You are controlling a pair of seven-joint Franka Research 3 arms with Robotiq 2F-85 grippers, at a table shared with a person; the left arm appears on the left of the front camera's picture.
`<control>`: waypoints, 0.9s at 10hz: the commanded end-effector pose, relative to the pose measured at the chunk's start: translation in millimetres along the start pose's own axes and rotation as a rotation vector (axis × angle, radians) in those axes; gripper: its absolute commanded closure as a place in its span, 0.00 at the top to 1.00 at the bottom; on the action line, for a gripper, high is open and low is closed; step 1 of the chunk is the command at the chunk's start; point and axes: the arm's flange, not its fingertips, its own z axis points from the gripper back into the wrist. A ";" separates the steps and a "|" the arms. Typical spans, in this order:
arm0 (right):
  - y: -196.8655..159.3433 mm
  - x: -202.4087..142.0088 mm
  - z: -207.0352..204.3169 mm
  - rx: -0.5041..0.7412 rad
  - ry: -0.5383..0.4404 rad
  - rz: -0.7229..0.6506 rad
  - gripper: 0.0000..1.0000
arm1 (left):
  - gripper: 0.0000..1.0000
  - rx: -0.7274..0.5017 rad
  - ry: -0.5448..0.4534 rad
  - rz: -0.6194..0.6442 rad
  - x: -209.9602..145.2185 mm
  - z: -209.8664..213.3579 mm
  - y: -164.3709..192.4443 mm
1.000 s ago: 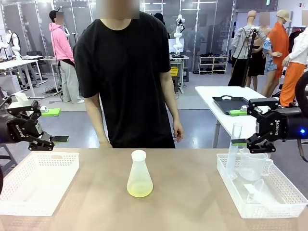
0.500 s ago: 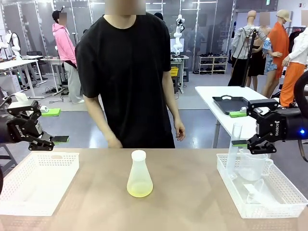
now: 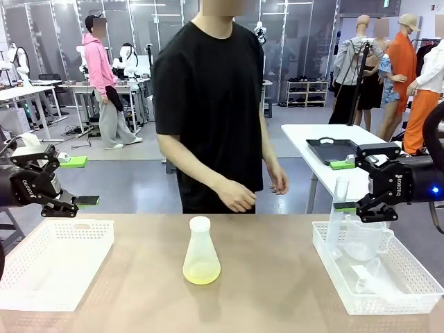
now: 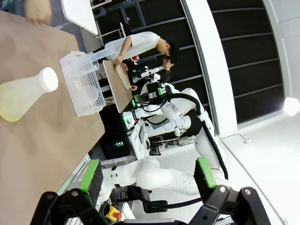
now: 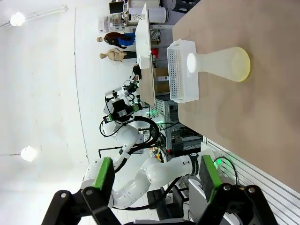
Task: Prepare the solutions needed for the experiment.
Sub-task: When the human places the Big flask in the center of the table, pick up the Big flask and place it in the left Organizing basket.
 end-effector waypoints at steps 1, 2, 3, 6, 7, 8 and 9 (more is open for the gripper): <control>2.3 1.0 -1.0 0.010 -0.008 -0.015 0.92 | 1.00 0.000 0.000 0.000 0.0 0.0 0.0; 2.3 1.0 -1.0 0.010 -0.008 -0.015 0.92 | 1.00 -0.009 0.033 -0.067 9.3 -15.0 -4.3; 2.3 1.0 -1.0 0.010 -0.008 -0.015 0.92 | 1.00 -0.005 0.059 -0.109 18.9 -30.5 -7.1; 2.3 1.0 -1.0 0.010 -0.008 -0.015 0.92 | 1.00 0.006 0.069 -0.315 54.6 -57.8 -8.4; 2.3 1.0 -1.0 0.010 -0.008 -0.015 0.92 | 1.00 -0.005 0.093 -0.357 68.8 -64.5 -4.5; 2.3 1.0 -1.0 0.010 -0.008 -0.015 0.92 | 1.00 -0.053 0.122 -0.416 81.4 -74.6 0.4; 2.3 1.0 -1.0 0.010 -0.008 -0.015 0.92 | 1.00 -0.041 0.145 -0.474 90.1 -85.2 5.3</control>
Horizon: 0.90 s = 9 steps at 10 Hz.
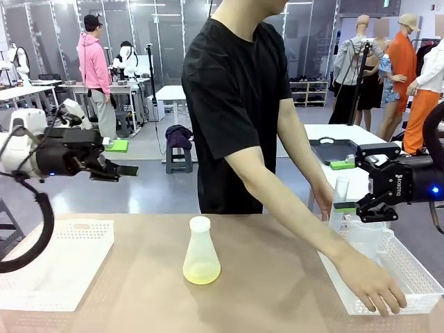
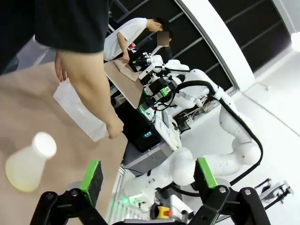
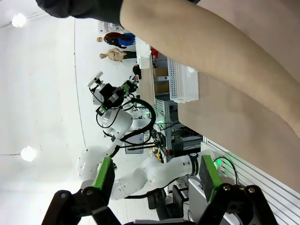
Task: Prepare the solutions needed for the experiment.
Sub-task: When the human places the Big flask in the center of the table, pick up the Big flask and place it in the left Organizing basket.
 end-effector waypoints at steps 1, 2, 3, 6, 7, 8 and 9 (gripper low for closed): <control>2.3 1.0 -0.9 0.010 -0.008 -0.015 0.92 | 1.00 -0.009 0.029 -0.119 17.3 -17.7 26.0; 2.3 1.0 -0.9 0.010 -0.008 -0.015 0.92 | 1.00 0.014 0.044 -0.152 23.7 -26.4 35.5; 2.3 1.0 -0.9 0.010 -0.008 -0.015 0.92 | 1.00 0.076 0.037 -0.217 30.3 -33.5 47.3; 2.3 1.0 -0.9 0.010 -0.008 -0.015 0.92 | 1.00 0.090 0.044 -0.235 33.6 -37.2 54.7; 2.3 1.0 -0.9 0.010 -0.008 -0.015 0.92 | 1.00 0.070 0.030 -0.229 29.3 -34.6 54.1; 2.3 1.0 -0.9 0.010 -0.008 -0.015 0.92 | 1.00 0.070 0.030 -0.229 29.3 -34.6 54.1; 2.3 1.0 -0.9 0.010 -0.008 -0.015 0.92 | 1.00 0.070 0.030 -0.229 29.3 -34.6 54.1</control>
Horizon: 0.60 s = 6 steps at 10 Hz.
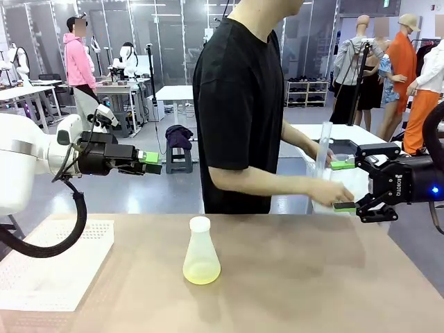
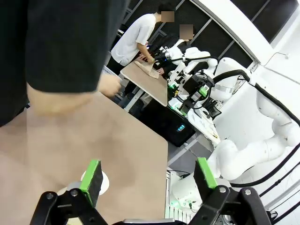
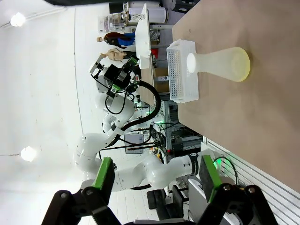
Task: Prepare the solutions needed for the experiment.
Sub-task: When the human places the Big flask in the center of the table, pick up the Big flask and place it in the left Organizing basket.
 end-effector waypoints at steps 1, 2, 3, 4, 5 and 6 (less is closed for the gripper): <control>2.4 1.0 -0.8 0.010 -0.008 -0.015 0.92 | 1.00 -0.011 0.001 0.001 -0.1 0.7 -3.2; 2.4 1.0 -0.8 0.010 -0.008 -0.015 0.92 | 1.00 -0.011 0.001 0.001 -0.1 0.7 -3.2; 2.4 1.0 -0.8 0.010 -0.008 -0.015 0.92 | 1.00 -0.011 0.001 0.001 -0.1 0.7 -3.2; 2.4 1.0 -0.8 0.010 -0.008 -0.015 0.92 | 1.00 0.000 0.000 0.000 0.0 0.2 0.1; 2.4 1.0 -0.8 0.010 -0.008 -0.015 0.92 | 1.00 -0.032 -0.038 -0.058 2.1 -2.3 21.8; 2.4 1.0 -0.8 0.010 -0.008 -0.015 0.92 | 1.00 -0.037 -0.034 -0.137 -0.3 -4.0 36.0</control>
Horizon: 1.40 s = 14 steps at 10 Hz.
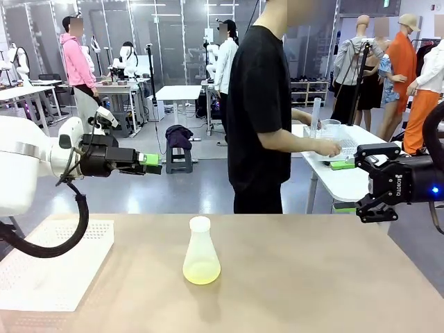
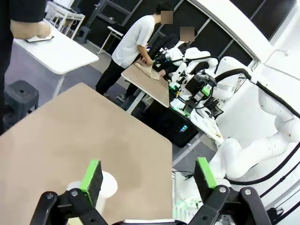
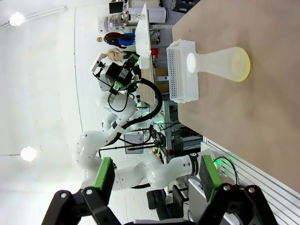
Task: Prepare the solutions needed for the experiment.
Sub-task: When the human places the Big flask in the center of the table, pick up the Big flask and place it in the left Organizing basket.
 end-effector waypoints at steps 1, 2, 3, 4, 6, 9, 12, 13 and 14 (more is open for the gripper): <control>2.4 1.0 -0.8 0.010 -0.008 -0.015 0.92 | 1.00 -0.017 -0.004 -0.185 -3.6 -2.4 34.9; 2.4 1.0 -0.8 0.010 -0.008 -0.015 0.92 | 1.00 -0.043 0.037 -0.263 -9.5 -1.0 45.0; 2.4 1.0 -0.8 0.010 -0.008 -0.015 0.92 | 1.00 -0.039 0.048 -0.356 -15.0 -1.2 54.3; 2.4 1.0 -0.8 0.010 -0.008 -0.015 0.92 | 1.00 -0.006 0.041 -0.446 -18.7 -1.7 61.1; 2.4 1.0 -0.8 0.010 -0.008 -0.015 0.92 | 1.00 -0.052 -0.013 -0.474 -25.3 -6.1 68.8; 2.4 1.0 -0.8 0.010 -0.008 -0.015 0.92 | 1.00 -0.019 0.014 -0.468 -28.8 -4.2 67.3; 2.4 1.0 -0.8 0.010 -0.008 -0.015 0.92 | 1.00 -0.019 0.014 -0.468 -28.8 -4.2 67.3; 2.4 1.0 -0.8 0.010 -0.008 -0.015 0.92 | 1.00 -0.007 0.008 -0.445 -29.3 -5.3 69.0; 2.4 1.0 -0.8 0.010 -0.008 -0.015 0.92 | 1.00 -0.071 -0.019 -0.601 -29.0 -18.5 86.3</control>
